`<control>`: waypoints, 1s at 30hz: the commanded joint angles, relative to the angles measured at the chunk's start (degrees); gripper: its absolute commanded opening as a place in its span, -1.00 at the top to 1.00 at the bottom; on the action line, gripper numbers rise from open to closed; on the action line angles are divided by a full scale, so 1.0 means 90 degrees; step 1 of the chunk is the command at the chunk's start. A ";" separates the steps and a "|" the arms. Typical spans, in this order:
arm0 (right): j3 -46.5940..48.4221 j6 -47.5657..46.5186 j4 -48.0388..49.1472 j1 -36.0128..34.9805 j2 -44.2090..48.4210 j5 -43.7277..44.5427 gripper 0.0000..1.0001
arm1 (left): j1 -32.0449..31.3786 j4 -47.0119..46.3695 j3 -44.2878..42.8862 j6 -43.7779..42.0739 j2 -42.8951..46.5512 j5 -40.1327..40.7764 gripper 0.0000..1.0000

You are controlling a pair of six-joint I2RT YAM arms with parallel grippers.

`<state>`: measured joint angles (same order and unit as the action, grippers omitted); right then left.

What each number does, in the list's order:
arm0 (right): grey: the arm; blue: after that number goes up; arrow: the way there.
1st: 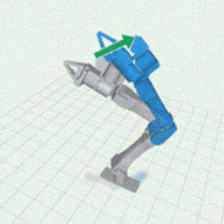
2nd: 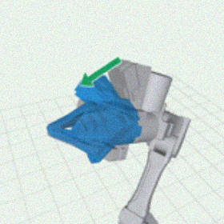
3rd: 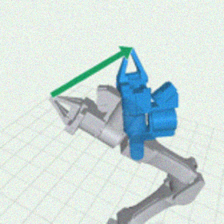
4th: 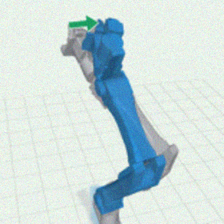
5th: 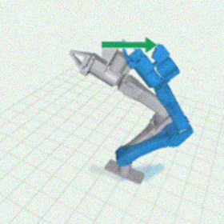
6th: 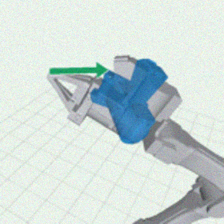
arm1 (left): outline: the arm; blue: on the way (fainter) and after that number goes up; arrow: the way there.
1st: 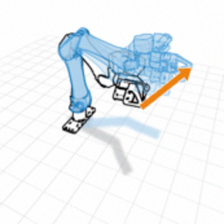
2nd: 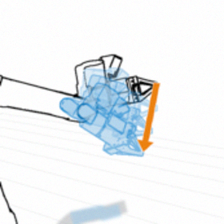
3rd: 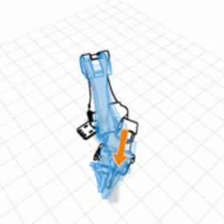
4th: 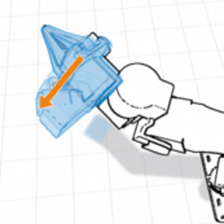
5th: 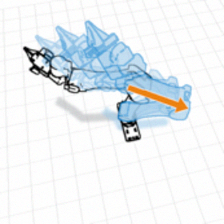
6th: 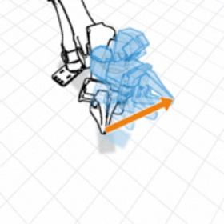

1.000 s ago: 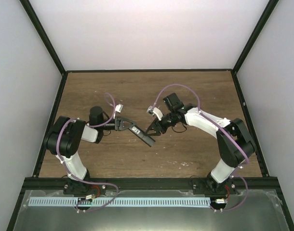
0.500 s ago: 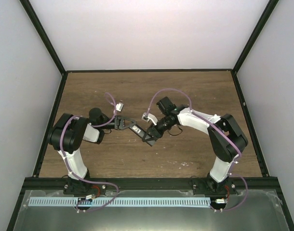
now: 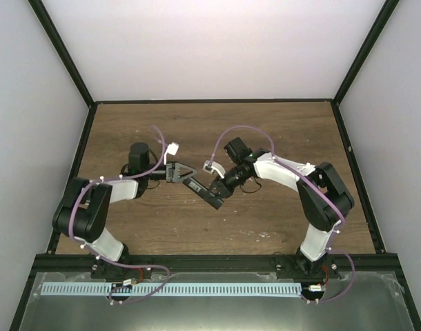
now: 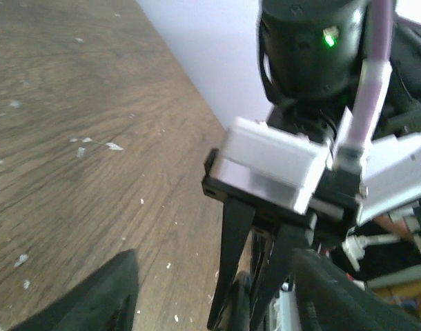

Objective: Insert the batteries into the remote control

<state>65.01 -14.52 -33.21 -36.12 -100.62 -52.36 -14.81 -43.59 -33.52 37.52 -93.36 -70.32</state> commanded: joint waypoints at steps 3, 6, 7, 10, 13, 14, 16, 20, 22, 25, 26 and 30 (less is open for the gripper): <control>0.0167 0.0021 0.0018 -0.0015 0.0108 0.0745 0.99 | -0.0010 0.2568 -0.0264 -0.1594 0.0739 0.1126 -0.74; 0.0082 0.0206 0.0066 0.0053 0.0211 0.1436 0.99 | -0.0006 0.3024 -0.0233 -0.1750 0.1139 0.1804 -0.99; 0.0051 0.0293 0.0087 0.0087 0.0256 0.1738 0.99 | 0.0002 0.3132 -0.0226 -0.1803 0.1292 0.1953 -1.00; 0.0047 0.0624 0.0059 0.0116 0.0328 0.3097 0.99 | -0.0004 0.3989 -0.0358 -0.2202 0.1770 0.3011 -1.00; 0.0122 0.0883 -0.0138 0.0117 0.0304 0.4743 0.99 | -0.0006 0.4816 -0.0547 -0.2490 0.2250 0.4154 -1.00; 0.0142 0.0933 -0.0220 0.0119 0.0301 0.5191 0.99 | -0.0011 0.4975 -0.0573 -0.2566 0.2407 0.4440 -1.00; 0.0149 0.1077 -0.0265 0.0117 0.0325 0.5998 0.99 | -0.0010 0.5261 -0.0626 -0.2591 0.2656 0.4989 -1.00; 0.0166 0.1284 -0.0327 0.0117 0.0205 0.6990 0.99 | -0.0008 0.5631 -0.0715 -0.2726 0.2902 0.5554 -1.00; 0.0210 0.1364 -0.0383 0.0117 0.0074 0.7326 0.99 | -0.0005 0.5710 -0.0729 -0.2762 0.2954 0.5663 -1.00; 0.0271 0.1443 -0.0430 0.0117 -0.0137 0.7754 0.99 | -0.0011 0.5747 -0.0702 -0.2758 0.2987 0.5735 -1.00; 0.0262 0.1456 -0.0426 0.0117 -0.0190 0.7889 0.99 | -0.0012 0.5748 -0.0685 -0.2746 0.2999 0.5761 -1.00; 0.0114 0.1361 -0.0157 0.0117 -0.0341 0.8297 0.99 | -0.0006 0.5713 -0.0644 -0.2766 0.3109 0.5776 -1.00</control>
<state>65.06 -2.79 -36.05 -35.33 -102.21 14.90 -14.79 6.94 -39.07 13.72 -67.11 -20.25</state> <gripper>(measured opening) 0.075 0.995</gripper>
